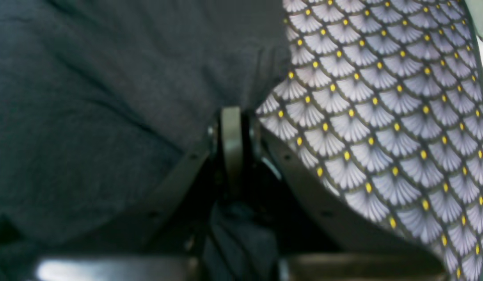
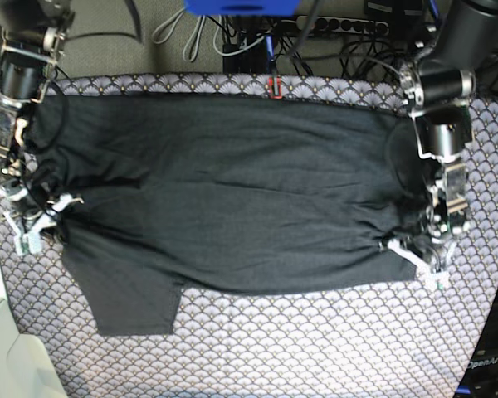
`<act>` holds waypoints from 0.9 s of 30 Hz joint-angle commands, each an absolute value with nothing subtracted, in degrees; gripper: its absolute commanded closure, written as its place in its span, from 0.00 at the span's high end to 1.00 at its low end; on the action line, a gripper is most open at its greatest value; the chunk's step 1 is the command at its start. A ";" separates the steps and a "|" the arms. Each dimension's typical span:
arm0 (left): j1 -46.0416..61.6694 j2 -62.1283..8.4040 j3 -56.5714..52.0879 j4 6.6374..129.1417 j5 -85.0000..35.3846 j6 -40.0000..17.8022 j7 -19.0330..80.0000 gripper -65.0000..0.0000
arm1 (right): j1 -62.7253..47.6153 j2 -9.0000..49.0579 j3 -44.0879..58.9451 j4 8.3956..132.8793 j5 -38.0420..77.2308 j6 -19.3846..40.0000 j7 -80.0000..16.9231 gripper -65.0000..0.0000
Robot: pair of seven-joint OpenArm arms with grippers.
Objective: Fold the T-shirt properly
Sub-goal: 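Lift the grasped edges and fold them toward the collar with both grippers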
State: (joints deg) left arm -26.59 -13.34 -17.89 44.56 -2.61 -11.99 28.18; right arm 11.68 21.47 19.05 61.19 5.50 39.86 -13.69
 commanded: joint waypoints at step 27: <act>-14.37 -17.89 -21.23 70.73 -12.26 -12.09 36.97 0.00 | 1.19 24.66 29.41 74.15 15.43 40.00 -16.48 0.00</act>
State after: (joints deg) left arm -13.10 -16.73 -20.75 69.38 -12.34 -12.49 38.72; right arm 1.06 23.09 28.64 73.19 14.96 40.29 -17.78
